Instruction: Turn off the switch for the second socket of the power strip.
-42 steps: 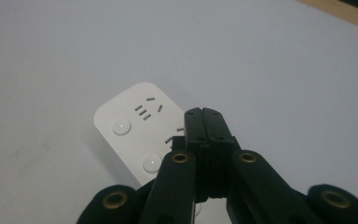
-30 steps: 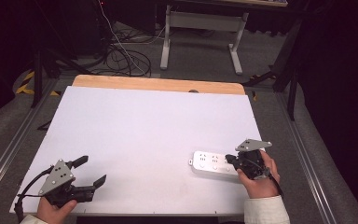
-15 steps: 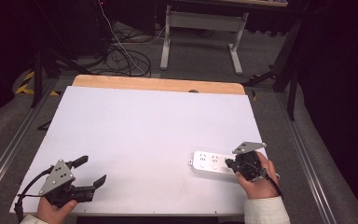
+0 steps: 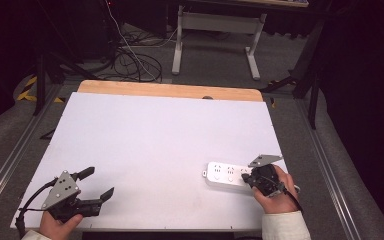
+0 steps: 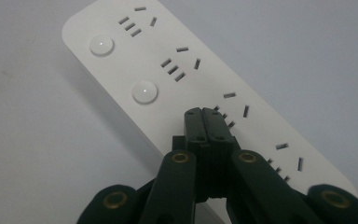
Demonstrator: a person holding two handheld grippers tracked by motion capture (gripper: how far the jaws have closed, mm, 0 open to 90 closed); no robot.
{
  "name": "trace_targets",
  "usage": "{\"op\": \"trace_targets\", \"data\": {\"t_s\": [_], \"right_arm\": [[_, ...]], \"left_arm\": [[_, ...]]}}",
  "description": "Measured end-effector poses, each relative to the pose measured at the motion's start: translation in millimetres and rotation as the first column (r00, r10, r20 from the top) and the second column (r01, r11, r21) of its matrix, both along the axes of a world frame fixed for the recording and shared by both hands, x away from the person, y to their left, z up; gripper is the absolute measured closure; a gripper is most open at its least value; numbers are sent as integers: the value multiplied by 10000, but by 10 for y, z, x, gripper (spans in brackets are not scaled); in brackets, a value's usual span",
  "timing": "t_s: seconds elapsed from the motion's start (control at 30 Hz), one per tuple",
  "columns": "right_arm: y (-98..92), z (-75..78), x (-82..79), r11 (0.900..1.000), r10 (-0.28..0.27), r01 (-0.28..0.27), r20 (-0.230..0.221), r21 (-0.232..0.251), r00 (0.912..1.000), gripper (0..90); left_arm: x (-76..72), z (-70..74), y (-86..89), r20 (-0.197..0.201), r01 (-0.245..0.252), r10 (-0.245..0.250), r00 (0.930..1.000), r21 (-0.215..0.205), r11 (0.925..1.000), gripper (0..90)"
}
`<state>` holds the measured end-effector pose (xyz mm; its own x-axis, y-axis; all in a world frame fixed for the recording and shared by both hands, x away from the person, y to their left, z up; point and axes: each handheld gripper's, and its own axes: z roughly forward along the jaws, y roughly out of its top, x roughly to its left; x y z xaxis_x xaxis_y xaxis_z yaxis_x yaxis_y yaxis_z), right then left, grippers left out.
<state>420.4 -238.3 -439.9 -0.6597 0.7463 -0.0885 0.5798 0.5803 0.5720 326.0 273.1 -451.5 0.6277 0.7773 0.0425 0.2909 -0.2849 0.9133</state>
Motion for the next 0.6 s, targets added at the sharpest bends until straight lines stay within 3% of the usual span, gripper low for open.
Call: {"op": "trace_targets", "data": {"t_s": [0.6], "right_arm": [[26,-32,-11,9998,-36,38,70,-203,10000,900]], "left_arm": [[3,-2,-3,3,24,-24,10000,48,10000,137]]}}
